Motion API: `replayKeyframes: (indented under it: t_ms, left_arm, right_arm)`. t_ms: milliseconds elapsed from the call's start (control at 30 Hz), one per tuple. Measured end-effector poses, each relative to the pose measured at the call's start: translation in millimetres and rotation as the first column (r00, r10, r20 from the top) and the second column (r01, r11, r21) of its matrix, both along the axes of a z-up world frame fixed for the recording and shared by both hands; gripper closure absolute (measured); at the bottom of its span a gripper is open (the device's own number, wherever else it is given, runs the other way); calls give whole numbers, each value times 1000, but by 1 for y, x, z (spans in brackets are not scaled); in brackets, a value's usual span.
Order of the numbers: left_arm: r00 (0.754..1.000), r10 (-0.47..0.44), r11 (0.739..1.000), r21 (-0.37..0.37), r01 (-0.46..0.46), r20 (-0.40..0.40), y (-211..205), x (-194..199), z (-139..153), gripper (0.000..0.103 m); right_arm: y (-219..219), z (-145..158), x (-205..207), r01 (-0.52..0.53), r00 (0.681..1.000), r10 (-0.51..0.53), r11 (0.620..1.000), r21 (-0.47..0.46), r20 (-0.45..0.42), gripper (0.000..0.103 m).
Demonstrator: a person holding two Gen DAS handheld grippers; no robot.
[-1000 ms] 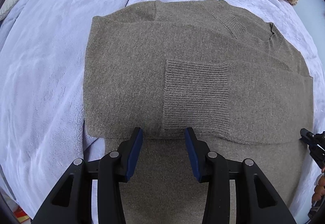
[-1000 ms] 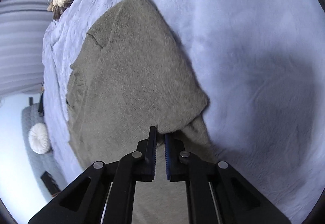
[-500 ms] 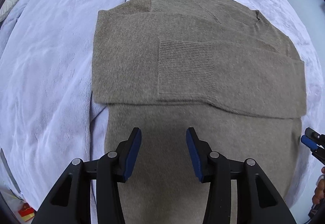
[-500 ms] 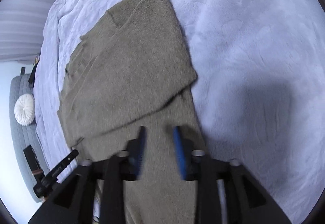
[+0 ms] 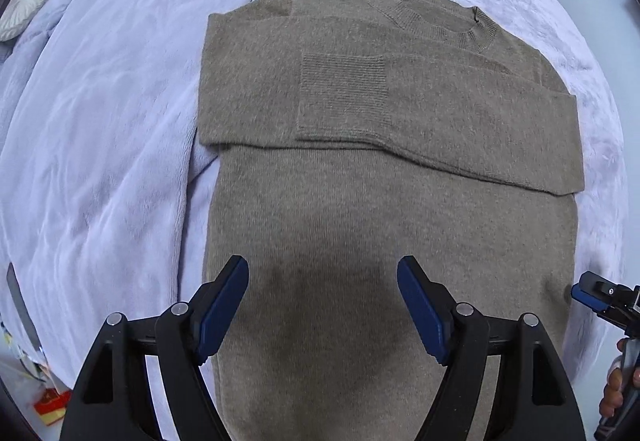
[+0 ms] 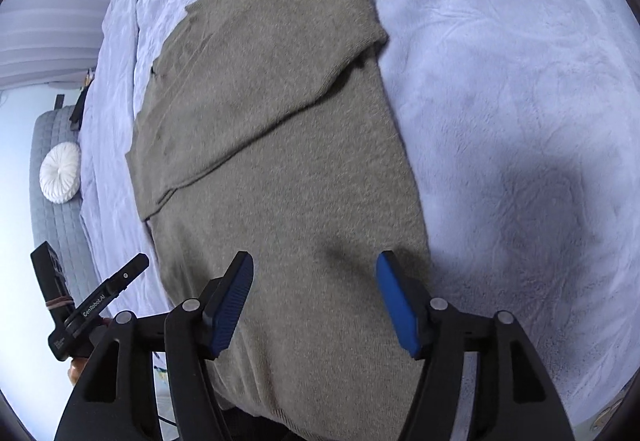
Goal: Fold small clothes
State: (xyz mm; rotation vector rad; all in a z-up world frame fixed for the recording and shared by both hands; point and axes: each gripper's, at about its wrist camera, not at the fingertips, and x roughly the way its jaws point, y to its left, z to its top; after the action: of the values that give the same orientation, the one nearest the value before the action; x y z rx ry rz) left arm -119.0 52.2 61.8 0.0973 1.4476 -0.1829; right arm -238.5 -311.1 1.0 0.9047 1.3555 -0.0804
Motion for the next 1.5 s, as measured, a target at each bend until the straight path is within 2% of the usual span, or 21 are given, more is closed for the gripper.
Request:
replayKeyframes:
  t_ms: [33, 200, 400, 433, 600, 733, 867, 967, 1100, 1300, 1367, 1400, 1433, 1467, 1500]
  left_arm:
    - [1000, 8, 1000, 0, -8, 1, -4, -3, -2, 1]
    - [1000, -3, 1000, 13, 3, 17, 9, -14, -1, 1]
    - [999, -41, 999, 12, 41, -1, 11, -17, -22, 1]
    - [999, -50, 999, 10, 50, -9, 16, -21, -25, 1]
    - [997, -54, 999, -1, 54, -63, 57, -46, -38, 1]
    - [988, -60, 997, -56, 53, -140, 91, -68, -51, 1]
    - [971, -100, 983, -172, 63, -217, 111, -92, -61, 1]
    - [954, -145, 963, -257, 76, -261, 110, -109, -70, 1]
    - [937, -185, 941, -329, 82, -295, 99, -125, -77, 1]
    - [934, -208, 926, -365, 93, -289, 94, -131, -84, 1]
    - [938, -185, 926, -373, 66, -294, 97, -131, -82, 10]
    - [940, -169, 936, -348, 58, -297, 99, -130, -83, 25]
    - [941, -159, 946, -320, 58, -300, 106, -125, -83, 48]
    - [940, -153, 950, -308, 55, -305, 108, -124, -83, 59]
    - [938, -149, 947, -319, 44, -313, 111, -122, -83, 82]
  right_arm:
    - [1, 1, -1, -8, 1000, 8, 1000, 0, 4, 29]
    - [8, 10, -1, -26, 999, 26, 1000, -2, 35, 23]
    - [21, 9, -12, -21, 999, 21, 1000, -16, 44, 16]
    - [25, 8, -16, -23, 999, 24, 1000, -16, 45, 13]
    - [41, -2, -43, -40, 999, 40, 999, -32, 0, 12]
    - [36, 3, -81, 16, 1000, -15, 997, -71, 2, 12]
    - [23, 6, -121, 83, 996, -85, 988, -127, -7, 12]
    - [21, -7, -146, 129, 991, -132, 988, -81, -33, 12]
    - [46, -27, -153, 106, 994, -104, 991, 78, -30, 12]
    - [79, -23, -151, 72, 996, -79, 985, 159, 38, 12]
    - [80, -25, -154, 101, 994, -108, 980, 171, 34, 12]
    - [78, -28, -157, 129, 990, -136, 975, 180, 27, 13]
    - [77, -31, -160, 158, 986, -164, 969, 190, 15, 20]
    - [73, -36, -164, 198, 980, -201, 959, 201, -7, 35]
    - [71, -39, -166, 226, 974, -224, 954, 199, -33, 47]
